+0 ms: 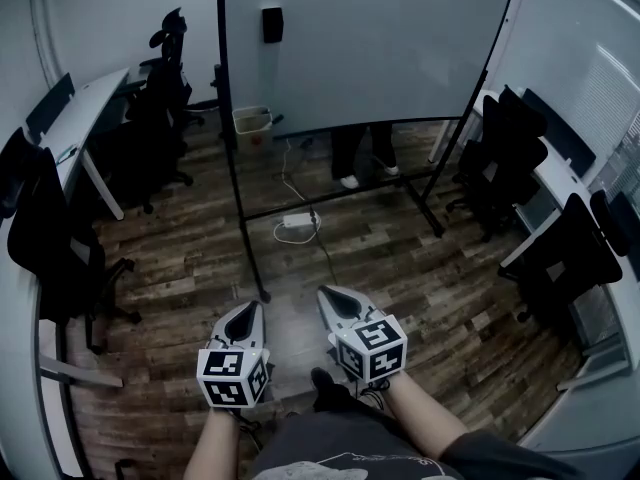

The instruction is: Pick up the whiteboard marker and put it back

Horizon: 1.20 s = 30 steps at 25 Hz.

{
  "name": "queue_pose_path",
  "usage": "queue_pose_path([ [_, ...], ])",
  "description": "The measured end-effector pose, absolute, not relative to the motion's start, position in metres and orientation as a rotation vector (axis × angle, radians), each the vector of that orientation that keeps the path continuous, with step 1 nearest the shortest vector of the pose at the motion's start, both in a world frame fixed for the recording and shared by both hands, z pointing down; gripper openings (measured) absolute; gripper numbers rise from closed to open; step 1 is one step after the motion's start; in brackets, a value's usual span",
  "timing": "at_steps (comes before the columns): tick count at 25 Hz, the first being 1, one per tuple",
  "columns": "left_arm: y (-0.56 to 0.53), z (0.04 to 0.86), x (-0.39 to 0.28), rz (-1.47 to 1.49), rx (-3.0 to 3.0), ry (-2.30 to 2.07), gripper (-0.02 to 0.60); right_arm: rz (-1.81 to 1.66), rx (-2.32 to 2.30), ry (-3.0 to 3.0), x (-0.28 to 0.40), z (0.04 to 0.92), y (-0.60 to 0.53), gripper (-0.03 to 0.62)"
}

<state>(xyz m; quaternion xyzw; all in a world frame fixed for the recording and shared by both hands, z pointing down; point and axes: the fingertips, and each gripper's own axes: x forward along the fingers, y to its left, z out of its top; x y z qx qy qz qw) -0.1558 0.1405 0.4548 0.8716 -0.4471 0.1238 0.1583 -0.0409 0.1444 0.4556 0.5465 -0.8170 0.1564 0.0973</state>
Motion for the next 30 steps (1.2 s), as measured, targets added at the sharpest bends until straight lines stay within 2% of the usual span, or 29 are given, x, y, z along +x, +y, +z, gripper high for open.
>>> queue_pose_path([
  [12, 0.14, 0.464, -0.169, 0.361, 2.48, -1.28, 0.014, 0.477, 1.663, -2.46, -0.046, 0.459, 0.14, 0.023],
  [30, -0.01, 0.46, -0.135, 0.344, 2.404, -1.42, 0.014, 0.485, 1.587, -2.567, 0.004, 0.451, -0.03, 0.023],
])
